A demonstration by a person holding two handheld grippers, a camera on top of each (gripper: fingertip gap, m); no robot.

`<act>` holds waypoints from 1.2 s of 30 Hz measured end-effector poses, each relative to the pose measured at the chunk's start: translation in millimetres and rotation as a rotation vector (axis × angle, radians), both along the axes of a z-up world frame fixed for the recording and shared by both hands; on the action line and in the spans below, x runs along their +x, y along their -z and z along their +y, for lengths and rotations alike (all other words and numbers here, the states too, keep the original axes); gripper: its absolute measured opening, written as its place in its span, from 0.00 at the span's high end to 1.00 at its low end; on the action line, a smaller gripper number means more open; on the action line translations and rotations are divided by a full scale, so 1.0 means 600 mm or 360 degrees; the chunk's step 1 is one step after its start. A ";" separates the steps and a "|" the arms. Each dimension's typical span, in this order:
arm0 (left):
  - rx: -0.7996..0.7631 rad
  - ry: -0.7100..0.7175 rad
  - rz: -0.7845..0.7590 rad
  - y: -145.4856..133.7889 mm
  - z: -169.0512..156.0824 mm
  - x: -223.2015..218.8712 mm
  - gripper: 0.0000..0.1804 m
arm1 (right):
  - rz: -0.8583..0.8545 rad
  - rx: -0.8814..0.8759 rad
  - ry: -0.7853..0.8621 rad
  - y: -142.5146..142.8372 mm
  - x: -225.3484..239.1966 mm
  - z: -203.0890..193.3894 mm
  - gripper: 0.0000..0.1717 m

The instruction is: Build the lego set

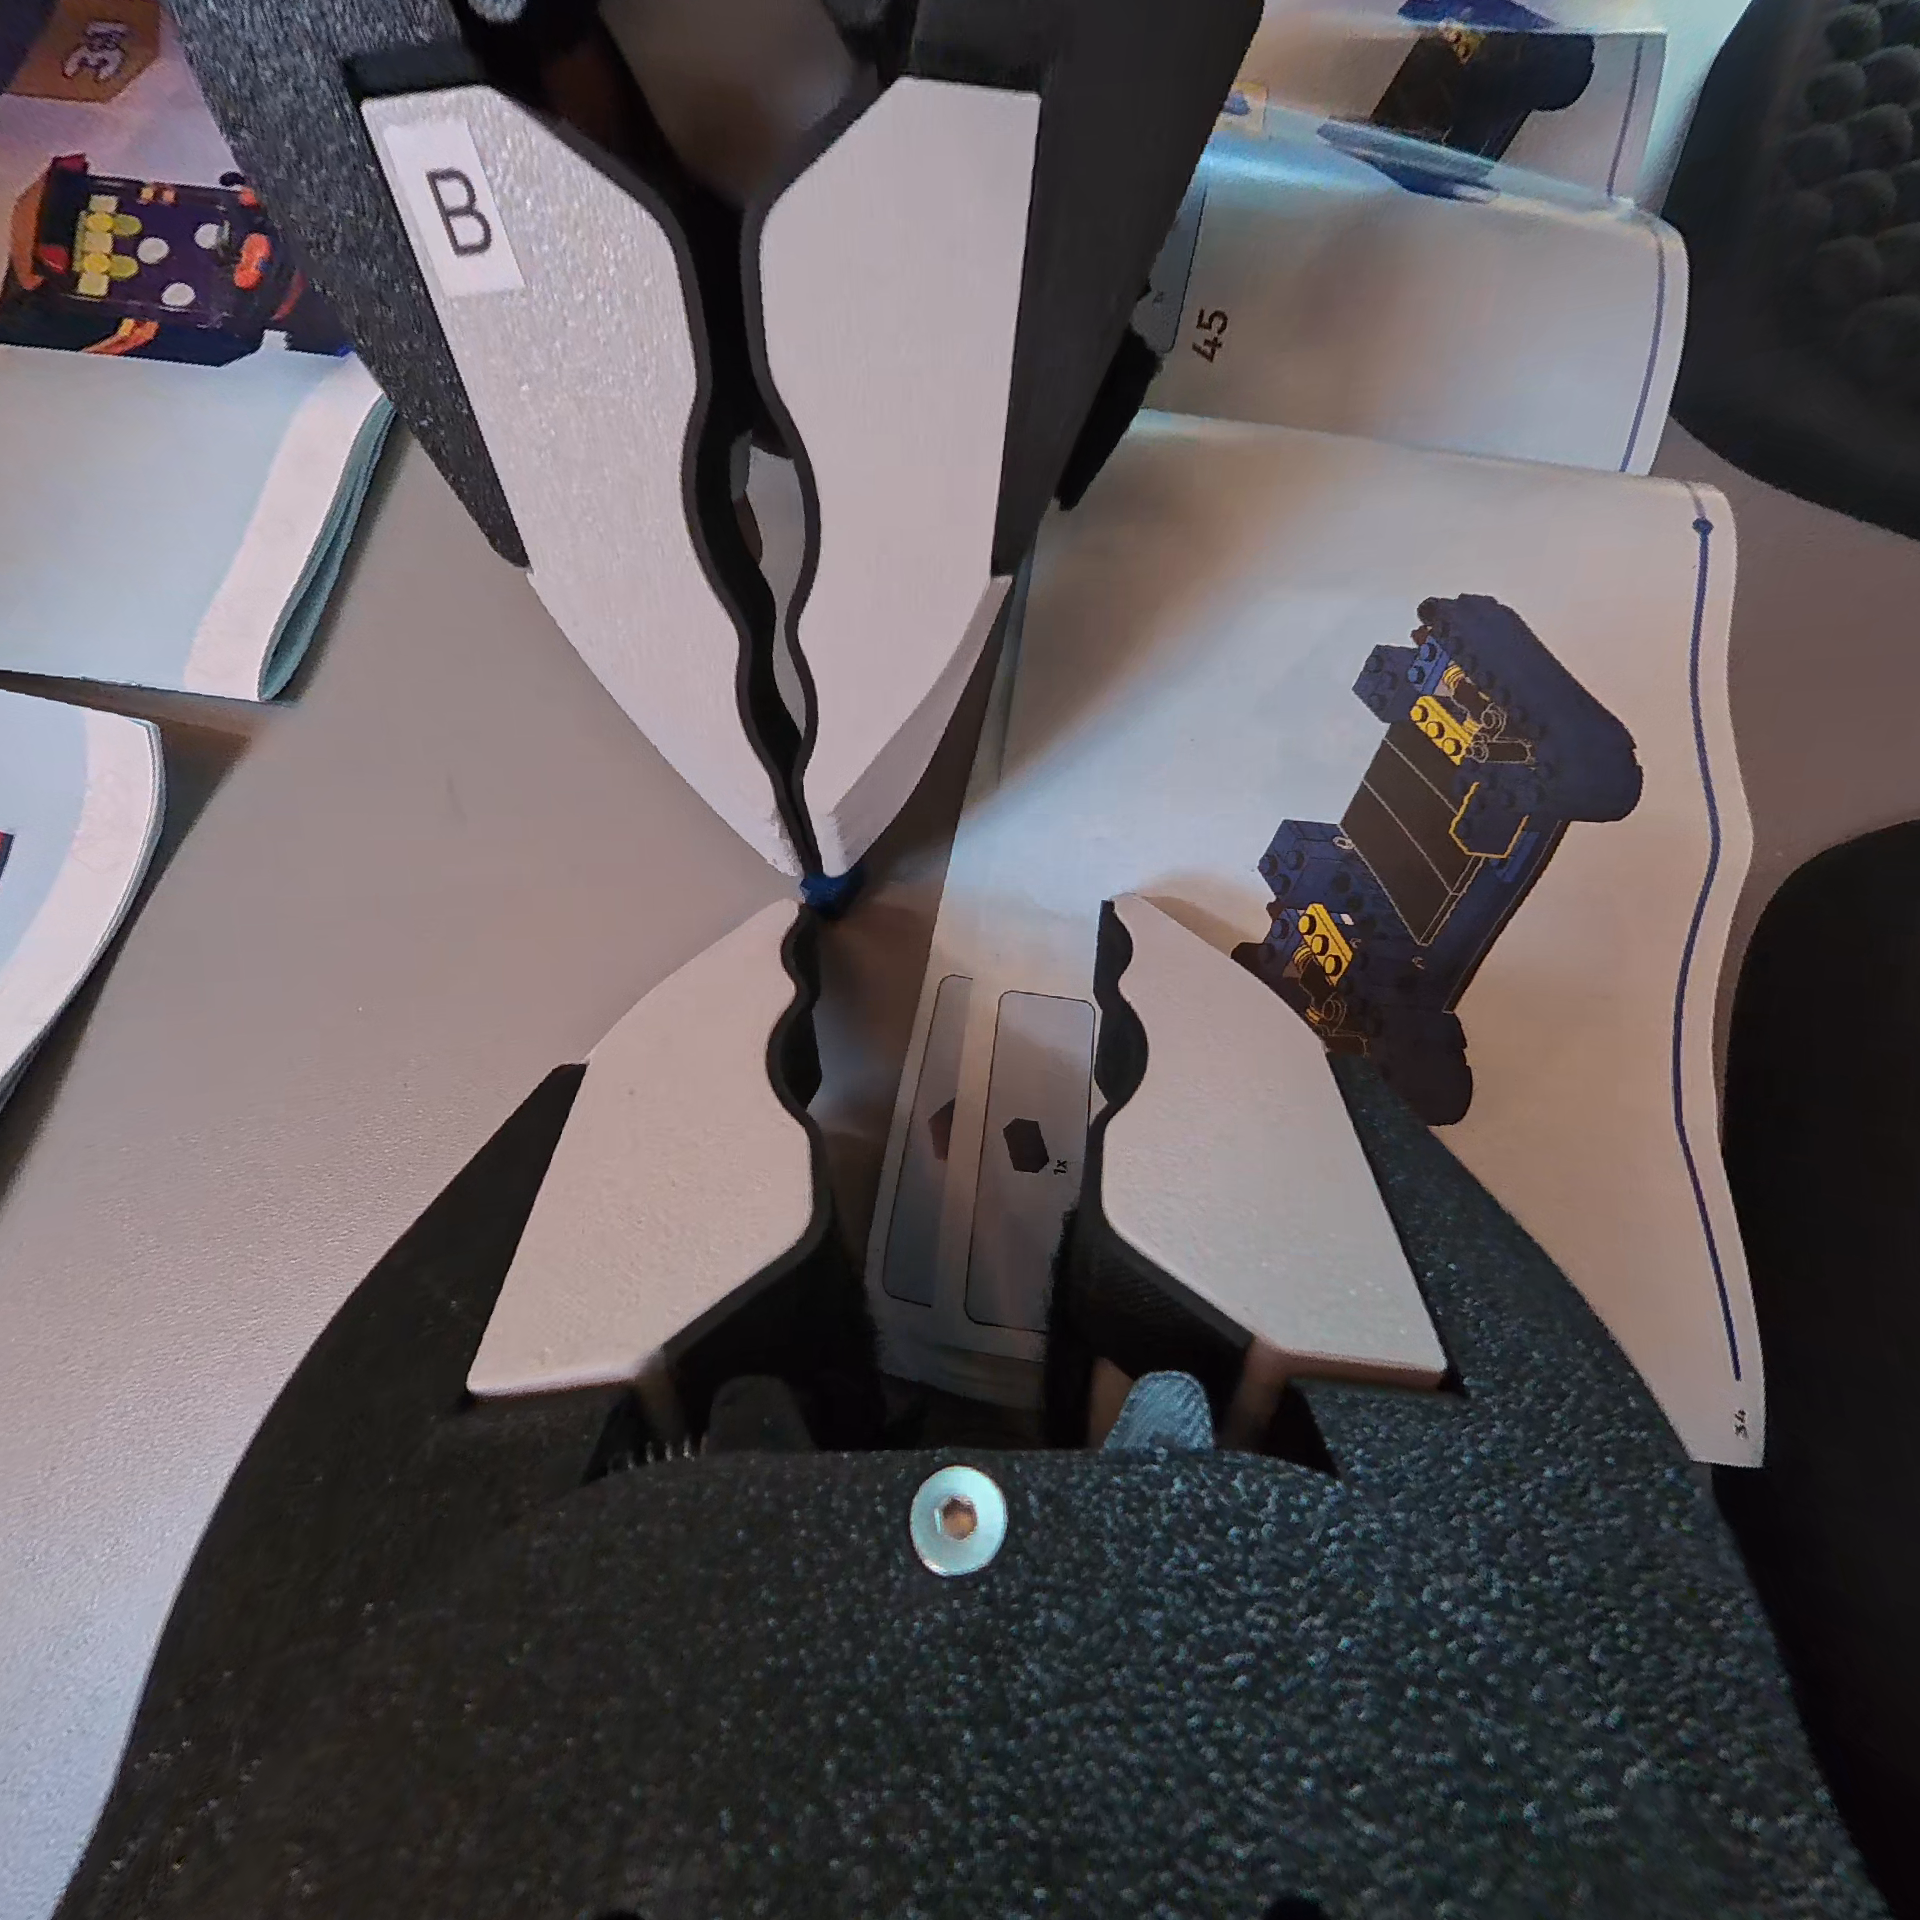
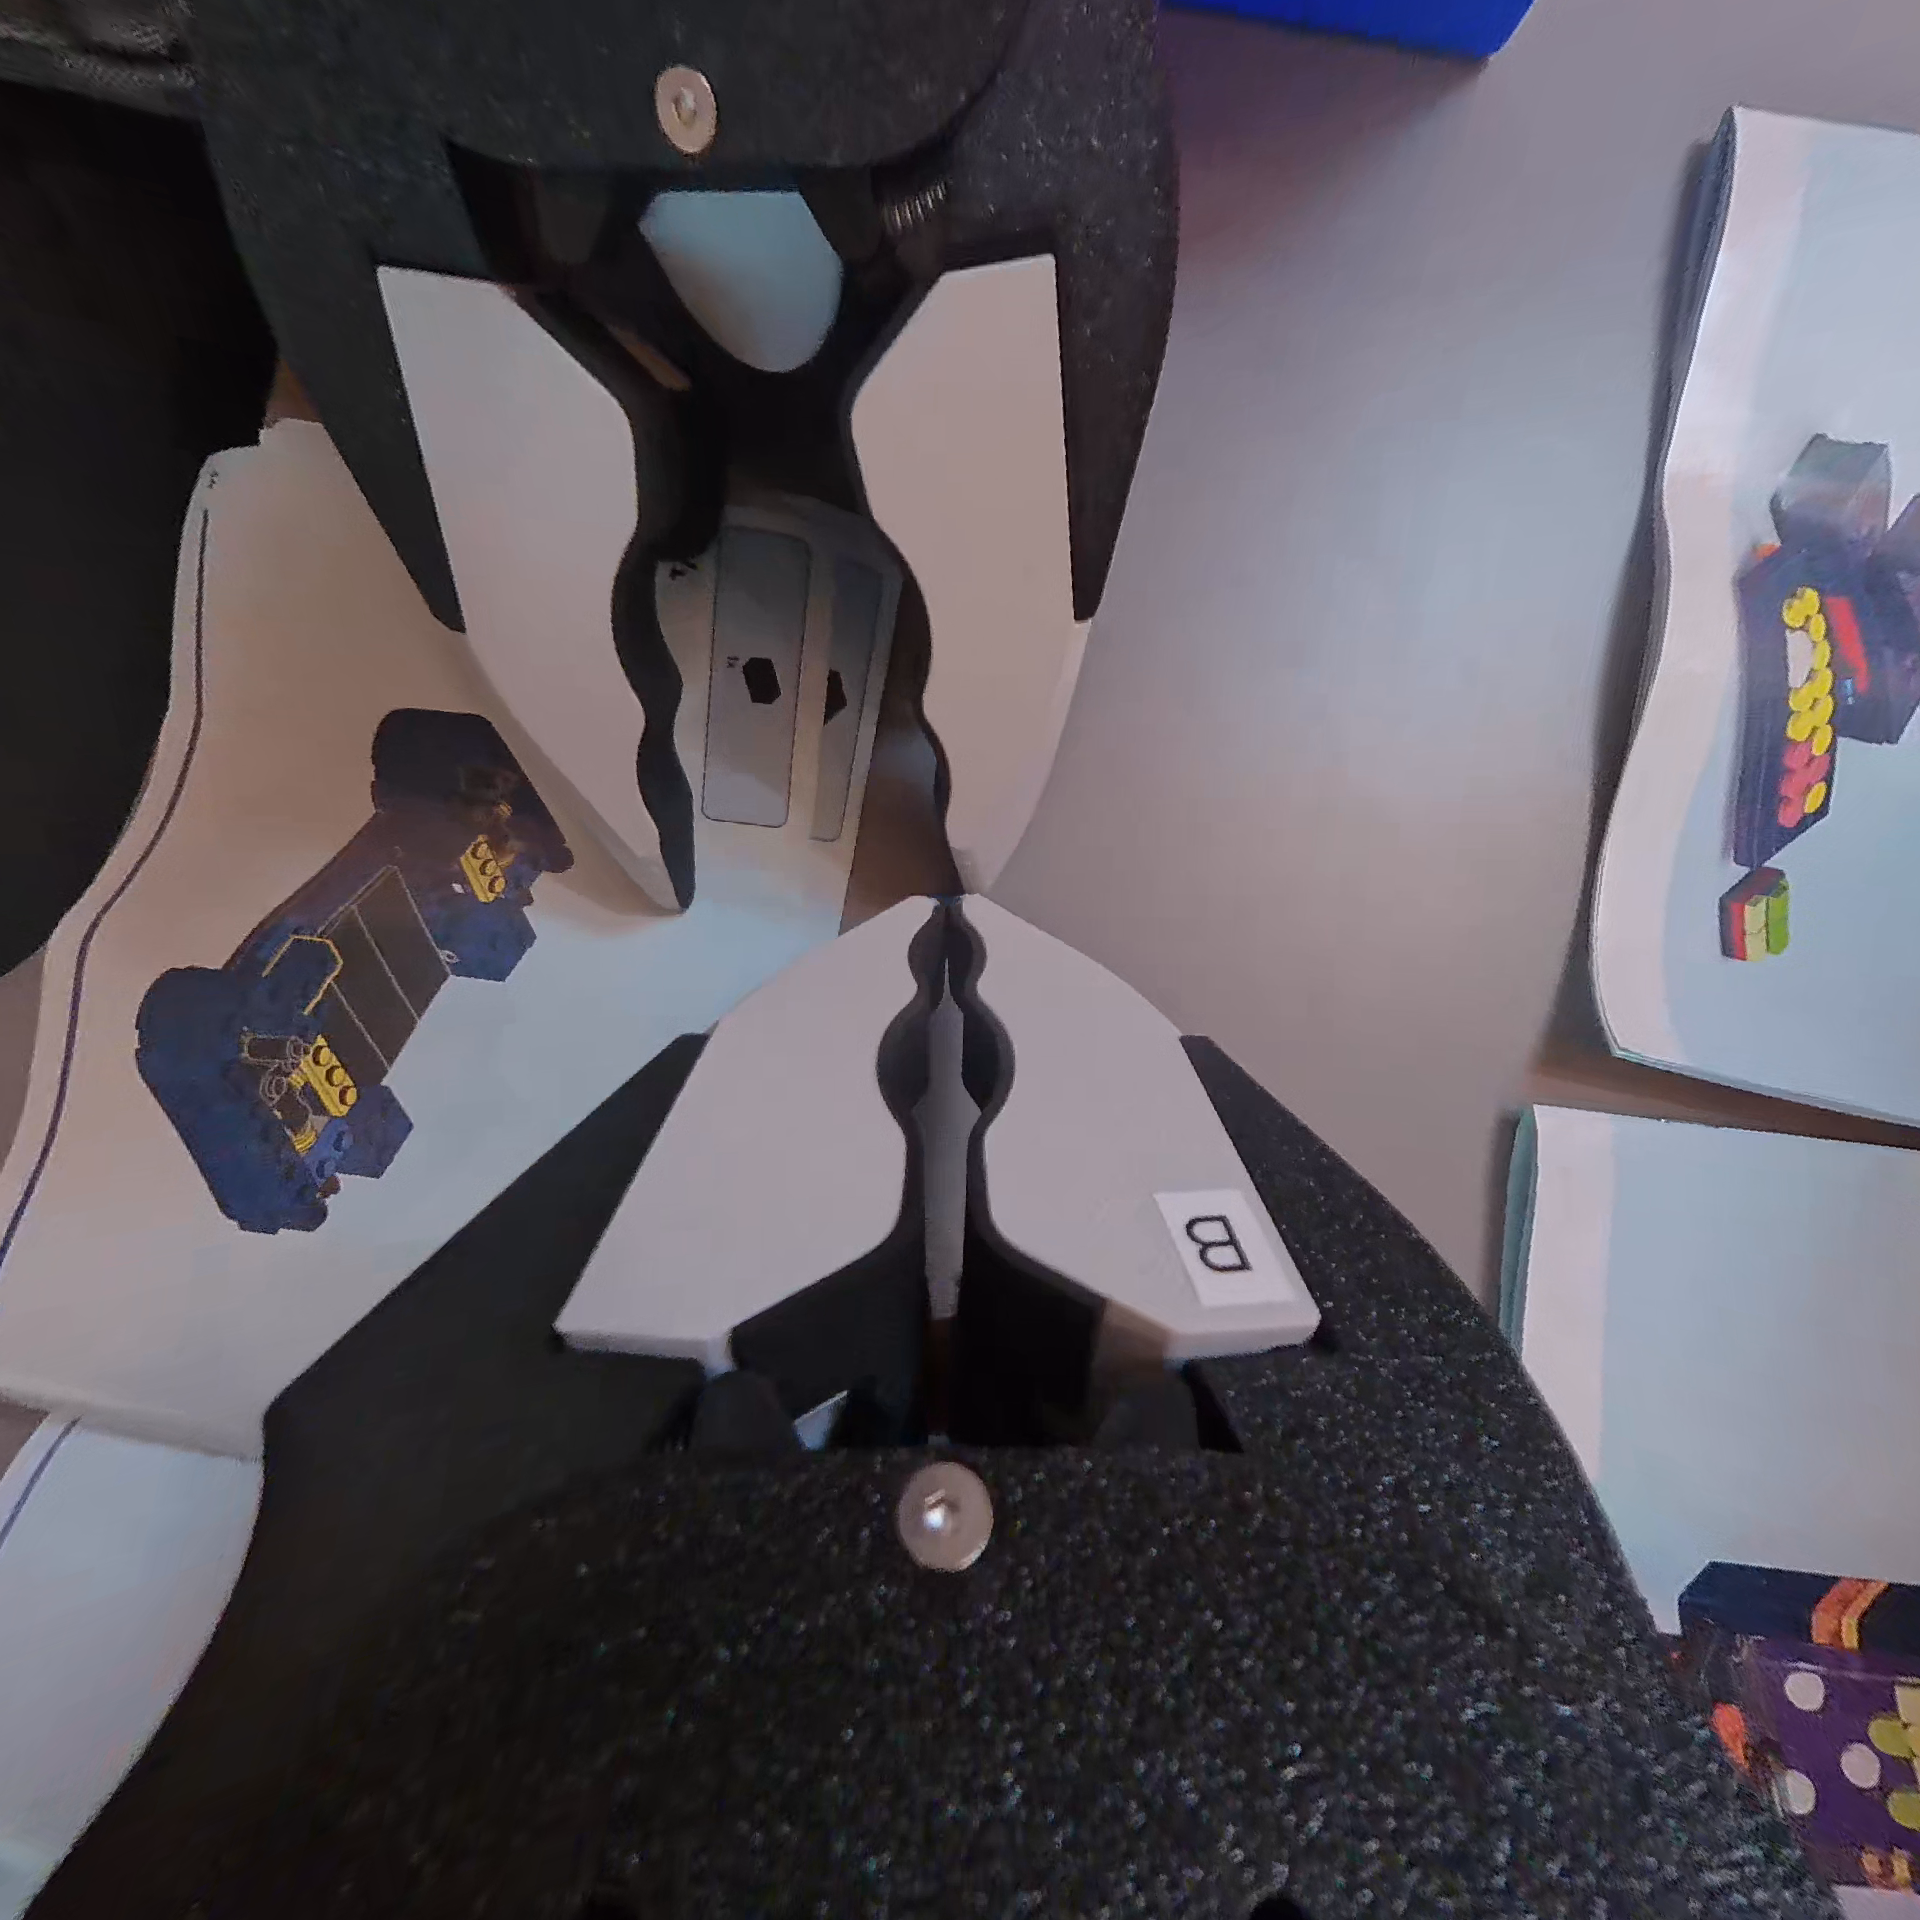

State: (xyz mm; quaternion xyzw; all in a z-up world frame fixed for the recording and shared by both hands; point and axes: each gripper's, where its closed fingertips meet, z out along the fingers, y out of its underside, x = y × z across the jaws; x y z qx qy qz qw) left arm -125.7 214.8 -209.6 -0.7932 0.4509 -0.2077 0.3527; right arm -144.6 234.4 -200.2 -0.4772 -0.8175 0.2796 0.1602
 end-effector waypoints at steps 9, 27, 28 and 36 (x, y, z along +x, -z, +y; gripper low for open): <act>0.0003 0.0000 0.0001 0.000 0.000 0.000 0.72 | 0.0216 -0.0066 0.0154 -0.086 0.013 0.021 0.92; -0.0016 0.0021 -0.0008 0.000 -0.003 0.002 0.74 | 0.2156 -0.0119 0.1555 -0.233 0.400 0.184 0.99; -0.0018 0.0020 -0.0010 0.000 -0.003 0.002 0.74 | 0.2166 -0.0137 0.1545 -0.237 0.401 0.184 0.98; -0.0021 0.0020 -0.0012 0.000 -0.003 0.002 0.74 | 0.1985 -0.0172 0.1564 -0.207 0.370 0.183 0.98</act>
